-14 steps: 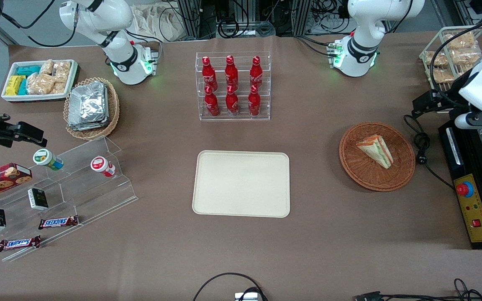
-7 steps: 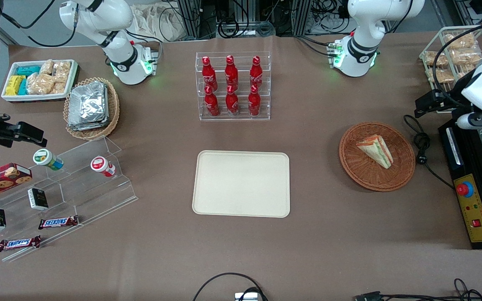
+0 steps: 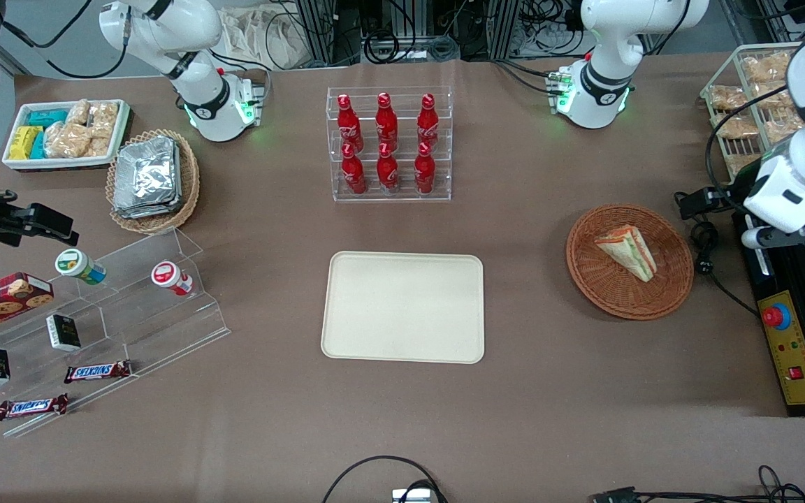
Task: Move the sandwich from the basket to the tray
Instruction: 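Lower the open left gripper over the sandwich in the wicker basket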
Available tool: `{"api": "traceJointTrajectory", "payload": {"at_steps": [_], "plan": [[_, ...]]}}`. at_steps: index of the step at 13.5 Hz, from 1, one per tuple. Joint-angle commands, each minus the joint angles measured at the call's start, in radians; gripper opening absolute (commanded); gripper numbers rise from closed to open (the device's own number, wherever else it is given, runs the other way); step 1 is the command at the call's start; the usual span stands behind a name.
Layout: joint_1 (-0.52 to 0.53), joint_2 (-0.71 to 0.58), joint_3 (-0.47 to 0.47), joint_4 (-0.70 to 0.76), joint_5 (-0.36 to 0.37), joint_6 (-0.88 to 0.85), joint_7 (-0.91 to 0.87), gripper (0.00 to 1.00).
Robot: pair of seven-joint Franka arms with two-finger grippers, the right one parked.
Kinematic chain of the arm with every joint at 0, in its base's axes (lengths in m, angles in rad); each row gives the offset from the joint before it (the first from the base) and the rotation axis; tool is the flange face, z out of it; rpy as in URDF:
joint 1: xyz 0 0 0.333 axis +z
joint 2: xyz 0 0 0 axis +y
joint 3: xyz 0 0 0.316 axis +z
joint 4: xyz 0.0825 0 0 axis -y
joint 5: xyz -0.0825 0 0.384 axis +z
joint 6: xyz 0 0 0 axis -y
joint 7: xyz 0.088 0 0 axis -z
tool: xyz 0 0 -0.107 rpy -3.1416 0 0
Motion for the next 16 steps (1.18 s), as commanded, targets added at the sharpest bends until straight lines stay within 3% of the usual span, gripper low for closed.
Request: {"api": "traceJointTrajectory", "payload": {"at_steps": [1,8,16], "plan": [[0.017,-0.129,-0.009,-0.225,0.014,0.144,-0.111,1.00],[0.017,-0.139,-0.014,-0.410,0.015,0.348,-0.302,1.00],[0.005,-0.069,-0.032,-0.626,0.029,0.721,-0.487,1.00]]}}
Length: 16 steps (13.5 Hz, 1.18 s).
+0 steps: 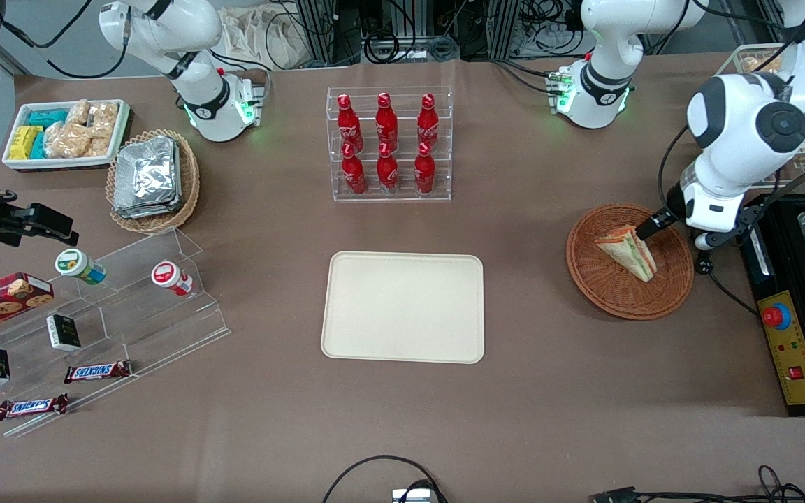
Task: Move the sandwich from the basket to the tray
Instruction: 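Lower the open left gripper over the sandwich in the wicker basket, then close the left gripper on the wrapped sandwich and lift it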
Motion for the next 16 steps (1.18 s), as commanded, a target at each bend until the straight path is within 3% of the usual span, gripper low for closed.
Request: {"api": "traceJointTrajectory", "payload": {"at_steps": [1,12,16], "plan": [[-0.004,0.037,-0.030,-0.063,0.022,0.133,-0.080,1.00],[-0.002,0.184,-0.053,-0.106,0.071,0.334,-0.138,1.00],[0.009,0.206,-0.051,-0.103,0.110,0.349,-0.138,0.90]]}}
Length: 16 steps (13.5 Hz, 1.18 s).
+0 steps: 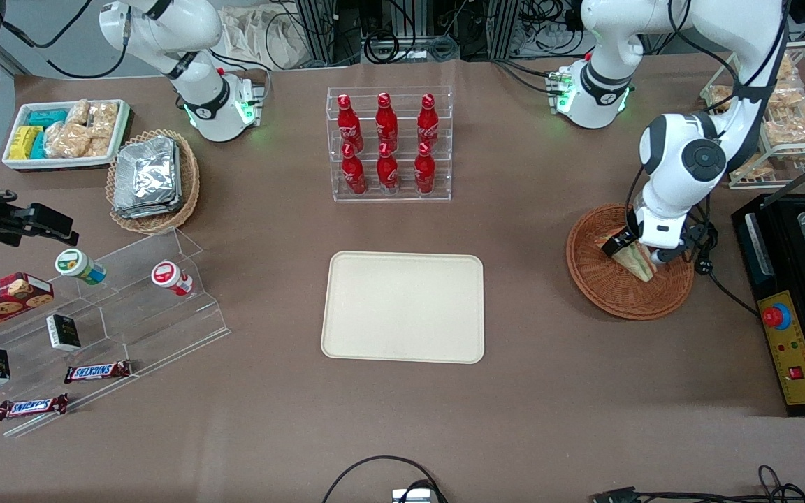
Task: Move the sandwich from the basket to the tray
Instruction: 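Close the left gripper on the wrapped sandwich and lift it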
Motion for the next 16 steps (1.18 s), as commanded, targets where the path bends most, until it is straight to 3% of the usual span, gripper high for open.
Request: {"api": "traceJointTrajectory", "payload": {"at_steps": [1,3,4,11,16], "plan": [[0.008,0.009,0.000,-0.013,0.044,0.035,-0.026,0.78],[0.008,0.011,0.001,-0.013,0.082,0.035,-0.026,0.33],[0.010,0.013,0.003,-0.012,0.099,0.035,-0.024,0.21],[0.008,-0.029,0.001,0.004,0.183,-0.020,0.037,0.17],[0.002,-0.111,-0.002,0.051,0.182,-0.136,0.356,0.15]]}}
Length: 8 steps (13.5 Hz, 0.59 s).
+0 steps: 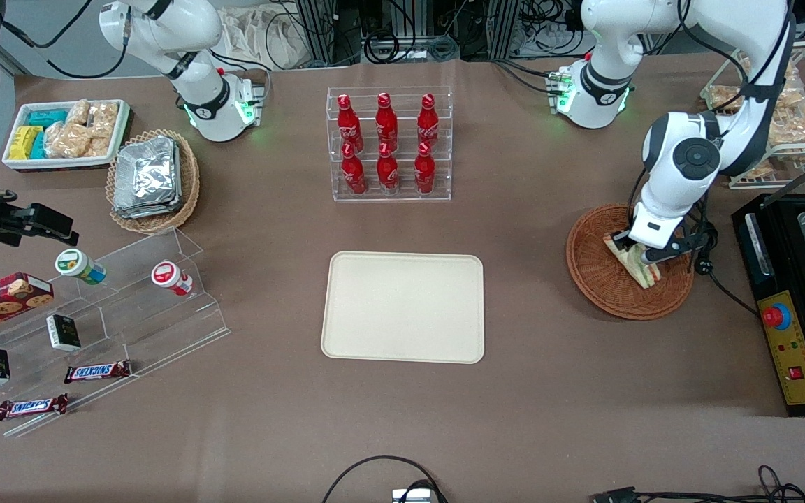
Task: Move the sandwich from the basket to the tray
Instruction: 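Close the left gripper on the wrapped sandwich and lift it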
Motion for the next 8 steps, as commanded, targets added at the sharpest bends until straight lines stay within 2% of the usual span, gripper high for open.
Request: {"api": "traceJointTrajectory", "payload": {"at_steps": [1,4,8], "plan": [[-0.003,-0.067,-0.005,0.040,0.015,-0.093,0.153,0.15],[-0.040,-0.064,-0.014,0.084,0.001,-0.097,0.270,0.16],[-0.134,-0.011,-0.016,0.193,-0.002,-0.098,0.277,0.16]]}}
